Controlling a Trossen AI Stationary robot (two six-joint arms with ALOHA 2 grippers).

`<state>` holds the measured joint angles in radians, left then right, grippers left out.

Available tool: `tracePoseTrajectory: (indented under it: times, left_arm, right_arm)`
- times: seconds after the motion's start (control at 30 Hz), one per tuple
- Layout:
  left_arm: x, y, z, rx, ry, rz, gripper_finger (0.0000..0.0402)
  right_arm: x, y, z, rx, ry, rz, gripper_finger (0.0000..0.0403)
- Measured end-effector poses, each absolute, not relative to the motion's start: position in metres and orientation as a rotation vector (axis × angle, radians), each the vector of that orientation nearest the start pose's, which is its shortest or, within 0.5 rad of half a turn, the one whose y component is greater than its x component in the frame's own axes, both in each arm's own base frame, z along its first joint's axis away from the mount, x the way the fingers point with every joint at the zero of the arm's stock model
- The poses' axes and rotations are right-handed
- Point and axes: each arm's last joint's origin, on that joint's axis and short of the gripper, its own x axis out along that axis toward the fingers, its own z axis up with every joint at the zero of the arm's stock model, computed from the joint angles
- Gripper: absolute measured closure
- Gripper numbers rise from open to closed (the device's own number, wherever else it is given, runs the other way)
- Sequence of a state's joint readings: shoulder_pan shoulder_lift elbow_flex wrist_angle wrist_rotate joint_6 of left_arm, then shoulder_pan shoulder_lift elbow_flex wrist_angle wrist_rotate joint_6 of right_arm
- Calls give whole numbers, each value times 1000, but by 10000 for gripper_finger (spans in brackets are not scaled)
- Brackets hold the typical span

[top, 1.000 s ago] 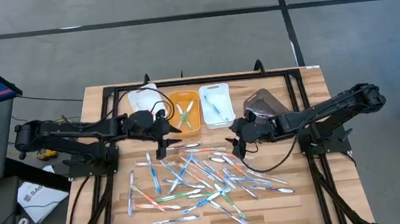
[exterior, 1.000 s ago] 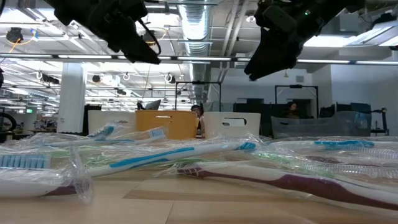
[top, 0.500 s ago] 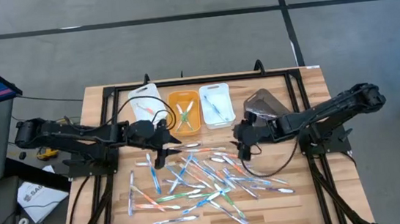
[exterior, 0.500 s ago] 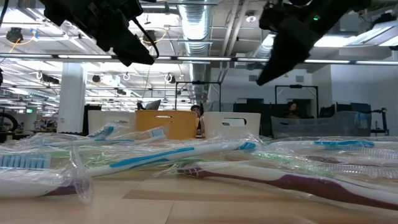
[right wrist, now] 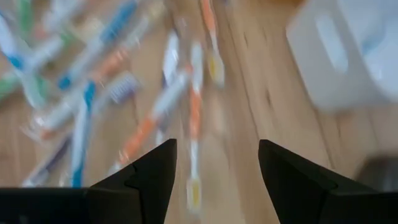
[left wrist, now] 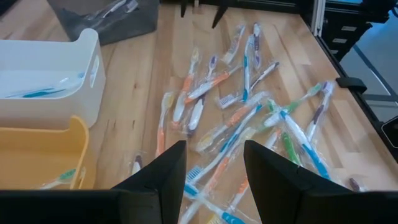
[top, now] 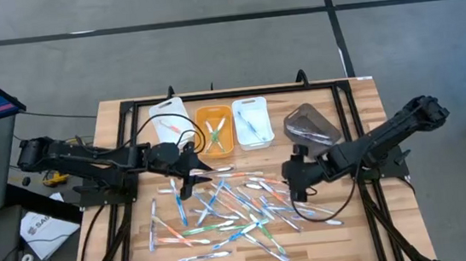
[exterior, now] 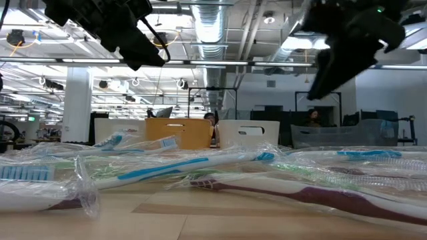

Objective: Pick & Place Toothbrushes
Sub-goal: Put the white orange toothbrush into the left white bin

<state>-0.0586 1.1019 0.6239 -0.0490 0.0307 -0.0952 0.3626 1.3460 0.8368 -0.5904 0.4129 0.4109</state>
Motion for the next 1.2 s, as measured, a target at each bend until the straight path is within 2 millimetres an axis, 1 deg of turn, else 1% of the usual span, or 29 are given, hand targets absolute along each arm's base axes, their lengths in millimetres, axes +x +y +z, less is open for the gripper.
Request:
tracePoseTrajectory:
  times: [0.13, 0.2, 0.43, 0.57, 0.63, 0.73, 1.03, 1.2]
  left_arm:
    - [229, -14, 232, -86, 524, -62, 247]
    - [229, -14, 232, -86, 523, -62, 247]
    - [230, -14, 232, -82, 516, -63, 247]
    - [230, -14, 232, -77, 516, -64, 247]
    - [230, -14, 232, -76, 516, -64, 247]
    - [230, -14, 232, -75, 515, -64, 247]
    - [230, -14, 233, -58, 510, -69, 247]
    - [231, -13, 234, -50, 498, -67, 247]
  right_arm:
    - [225, 74, 205, 14, 1074, -324, 182]
    - [223, 73, 204, 32, 1097, -336, 182]
    - [224, 75, 204, 164, 1075, -374, 182]
    - [224, 75, 204, 203, 1070, -394, 182]
    - [226, 76, 202, 192, 1074, -393, 182]
    - [231, 78, 193, 126, 1108, -373, 182]
    - [249, 81, 155, 20, 1226, -381, 182]
    - [260, 84, 150, -7, 1254, -373, 182]
